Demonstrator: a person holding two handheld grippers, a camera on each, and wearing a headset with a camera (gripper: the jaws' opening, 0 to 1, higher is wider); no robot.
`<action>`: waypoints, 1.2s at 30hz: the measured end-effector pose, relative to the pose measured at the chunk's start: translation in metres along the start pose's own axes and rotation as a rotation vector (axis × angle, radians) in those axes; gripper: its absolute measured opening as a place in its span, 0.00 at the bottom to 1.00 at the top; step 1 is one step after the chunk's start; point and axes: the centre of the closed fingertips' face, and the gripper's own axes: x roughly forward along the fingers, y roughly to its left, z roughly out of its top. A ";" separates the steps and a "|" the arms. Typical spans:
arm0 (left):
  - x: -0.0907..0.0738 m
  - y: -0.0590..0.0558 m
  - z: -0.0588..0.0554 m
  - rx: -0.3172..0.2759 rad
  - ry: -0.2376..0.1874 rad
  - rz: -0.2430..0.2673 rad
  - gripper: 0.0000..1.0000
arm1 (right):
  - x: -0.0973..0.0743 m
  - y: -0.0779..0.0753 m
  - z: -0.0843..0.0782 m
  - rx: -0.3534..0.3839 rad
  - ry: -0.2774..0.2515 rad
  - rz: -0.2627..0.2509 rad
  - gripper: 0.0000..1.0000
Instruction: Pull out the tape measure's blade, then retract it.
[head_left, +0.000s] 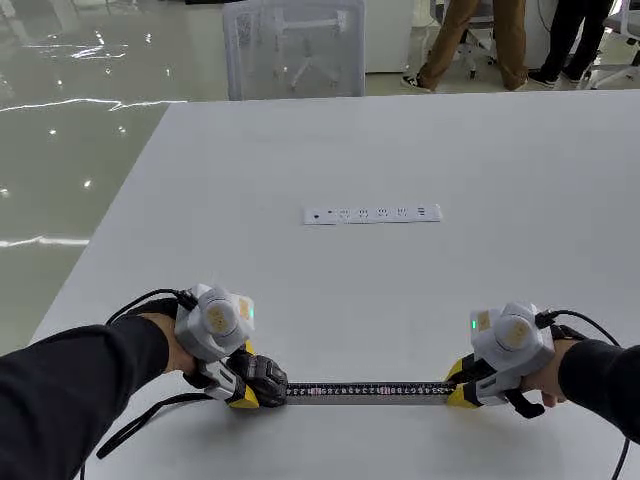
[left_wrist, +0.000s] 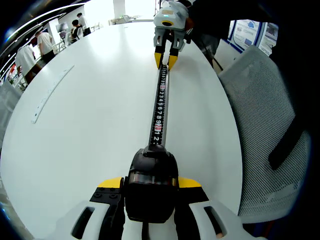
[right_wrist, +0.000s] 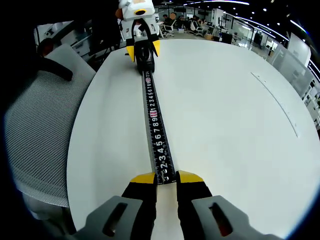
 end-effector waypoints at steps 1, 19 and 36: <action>0.000 0.000 0.000 0.000 0.001 -0.001 0.34 | 0.000 0.000 0.000 -0.003 0.005 0.001 0.11; 0.002 0.001 0.003 -0.017 0.003 0.004 0.35 | 0.000 0.000 0.001 0.011 0.010 0.010 0.11; -0.018 0.019 -0.001 -0.191 -0.083 0.117 0.54 | 0.002 0.005 0.007 0.064 0.032 -0.032 0.20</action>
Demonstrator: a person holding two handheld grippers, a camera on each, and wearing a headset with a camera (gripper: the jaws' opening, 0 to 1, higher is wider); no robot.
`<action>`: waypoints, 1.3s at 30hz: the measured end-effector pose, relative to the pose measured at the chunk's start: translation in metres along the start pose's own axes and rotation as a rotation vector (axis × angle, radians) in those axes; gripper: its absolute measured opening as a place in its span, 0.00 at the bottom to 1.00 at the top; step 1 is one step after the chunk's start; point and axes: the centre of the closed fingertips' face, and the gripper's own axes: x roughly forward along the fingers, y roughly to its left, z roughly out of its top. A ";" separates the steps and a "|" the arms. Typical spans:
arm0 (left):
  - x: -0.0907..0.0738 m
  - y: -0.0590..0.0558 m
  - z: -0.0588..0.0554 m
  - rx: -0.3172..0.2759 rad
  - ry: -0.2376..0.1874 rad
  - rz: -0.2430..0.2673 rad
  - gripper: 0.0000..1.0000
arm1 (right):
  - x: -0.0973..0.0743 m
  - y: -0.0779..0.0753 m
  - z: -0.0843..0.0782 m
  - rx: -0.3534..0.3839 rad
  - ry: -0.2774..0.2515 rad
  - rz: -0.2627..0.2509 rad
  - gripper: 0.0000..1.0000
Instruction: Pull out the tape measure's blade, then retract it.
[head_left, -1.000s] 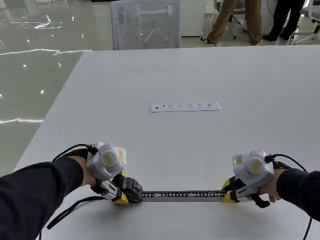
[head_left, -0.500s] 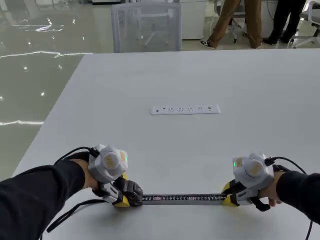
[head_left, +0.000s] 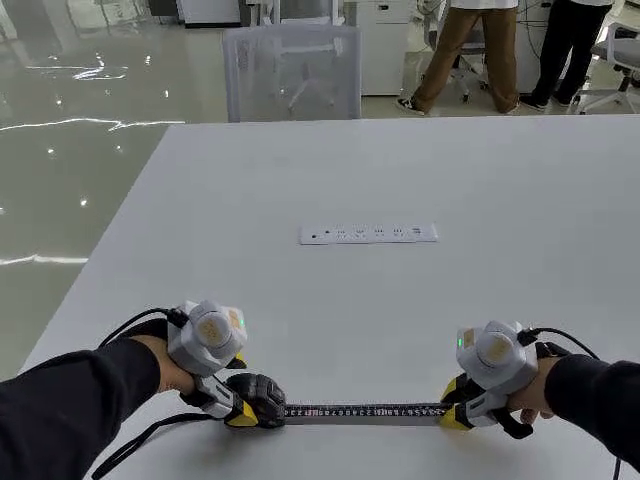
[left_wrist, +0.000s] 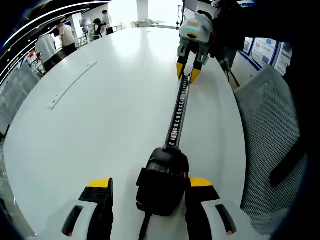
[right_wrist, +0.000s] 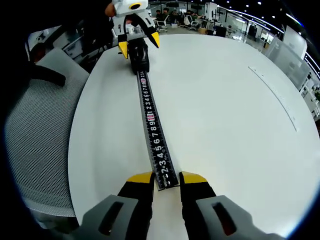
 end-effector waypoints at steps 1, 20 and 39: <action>-0.002 0.002 0.001 -0.011 -0.018 0.005 0.57 | 0.000 0.001 0.002 -0.001 -0.010 -0.006 0.22; -0.074 0.035 -0.025 -0.378 -0.400 0.262 1.00 | -0.060 -0.018 0.013 0.174 -0.238 -0.259 0.52; -0.128 -0.009 -0.046 -0.393 -0.631 0.369 1.00 | -0.124 0.016 -0.049 0.312 -0.378 -0.476 0.73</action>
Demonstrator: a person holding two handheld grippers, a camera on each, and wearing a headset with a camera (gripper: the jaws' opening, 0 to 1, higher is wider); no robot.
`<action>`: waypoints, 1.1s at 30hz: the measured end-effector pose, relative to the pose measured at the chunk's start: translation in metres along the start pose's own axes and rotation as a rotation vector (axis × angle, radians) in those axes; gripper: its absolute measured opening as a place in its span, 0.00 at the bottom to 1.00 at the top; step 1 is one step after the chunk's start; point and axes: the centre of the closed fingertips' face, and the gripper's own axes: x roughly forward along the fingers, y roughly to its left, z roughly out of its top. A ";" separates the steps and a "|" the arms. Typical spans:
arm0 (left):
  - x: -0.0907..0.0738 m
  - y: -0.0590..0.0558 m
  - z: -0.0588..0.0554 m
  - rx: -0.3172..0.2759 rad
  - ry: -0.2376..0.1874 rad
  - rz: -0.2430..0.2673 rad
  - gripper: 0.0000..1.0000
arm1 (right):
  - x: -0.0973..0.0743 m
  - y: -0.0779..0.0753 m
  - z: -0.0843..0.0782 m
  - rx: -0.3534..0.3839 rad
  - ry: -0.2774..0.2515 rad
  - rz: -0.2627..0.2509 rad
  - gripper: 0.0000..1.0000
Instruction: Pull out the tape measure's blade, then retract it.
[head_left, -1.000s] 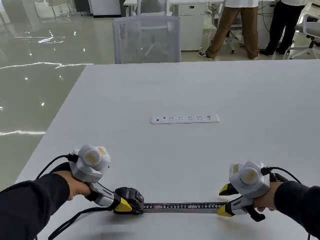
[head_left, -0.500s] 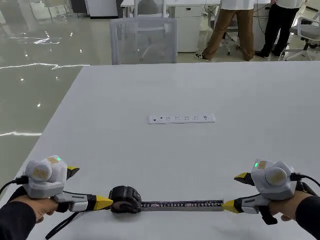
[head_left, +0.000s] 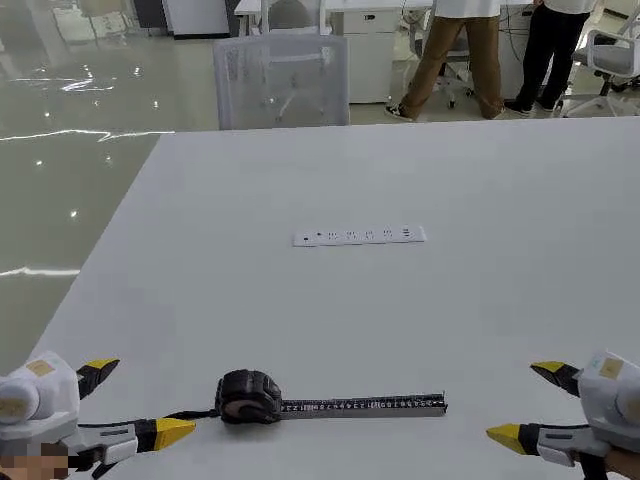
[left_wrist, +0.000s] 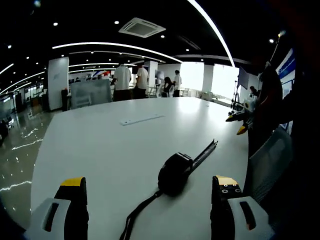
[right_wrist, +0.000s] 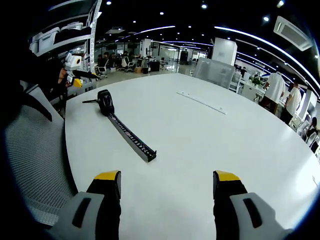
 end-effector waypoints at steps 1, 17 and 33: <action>-0.004 -0.001 -0.007 -0.004 0.026 0.004 1.00 | -0.006 0.001 -0.001 0.017 -0.008 -0.009 0.76; -0.033 -0.006 -0.040 -0.018 0.123 0.069 1.00 | -0.058 0.015 -0.037 0.083 -0.001 -0.052 1.00; -0.053 -0.002 -0.049 -0.018 0.144 0.061 1.00 | -0.063 0.021 -0.036 0.108 -0.004 -0.062 1.00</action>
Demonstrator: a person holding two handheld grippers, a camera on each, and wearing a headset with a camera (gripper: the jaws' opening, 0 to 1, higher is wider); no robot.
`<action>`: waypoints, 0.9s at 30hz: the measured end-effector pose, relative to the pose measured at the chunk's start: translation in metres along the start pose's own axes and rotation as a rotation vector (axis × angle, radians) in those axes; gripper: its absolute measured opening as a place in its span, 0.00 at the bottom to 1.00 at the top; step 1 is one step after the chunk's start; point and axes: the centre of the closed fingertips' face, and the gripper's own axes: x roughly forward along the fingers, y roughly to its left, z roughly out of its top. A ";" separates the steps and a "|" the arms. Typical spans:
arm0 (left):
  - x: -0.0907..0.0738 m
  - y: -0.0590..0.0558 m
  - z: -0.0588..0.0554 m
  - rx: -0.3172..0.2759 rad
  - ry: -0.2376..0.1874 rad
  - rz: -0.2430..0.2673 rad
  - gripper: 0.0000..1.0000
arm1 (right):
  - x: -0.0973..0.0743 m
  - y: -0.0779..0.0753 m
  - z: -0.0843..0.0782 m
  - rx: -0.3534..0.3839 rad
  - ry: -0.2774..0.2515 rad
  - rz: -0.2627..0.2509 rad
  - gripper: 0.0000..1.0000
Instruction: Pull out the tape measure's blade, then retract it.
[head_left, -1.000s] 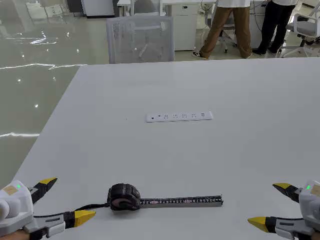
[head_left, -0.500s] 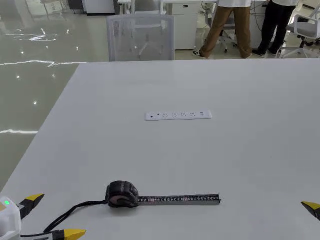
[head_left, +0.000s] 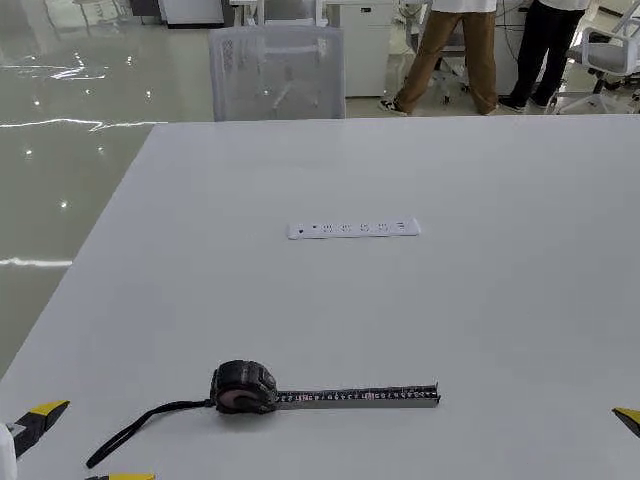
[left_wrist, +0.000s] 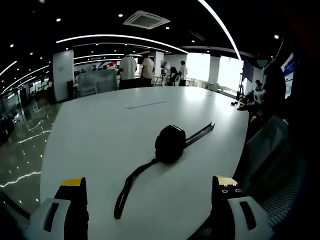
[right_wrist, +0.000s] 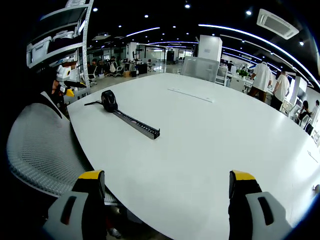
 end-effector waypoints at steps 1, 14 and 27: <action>-0.001 -0.001 0.001 -0.009 0.000 -0.006 1.00 | 0.001 0.001 0.001 -0.001 0.001 0.000 1.00; 0.006 0.005 0.007 -0.009 -0.010 -0.002 1.00 | 0.003 -0.001 -0.006 -0.002 0.033 0.005 1.00; 0.008 -0.002 0.004 -0.040 0.003 -0.001 1.00 | 0.001 0.001 -0.008 -0.027 0.048 0.014 1.00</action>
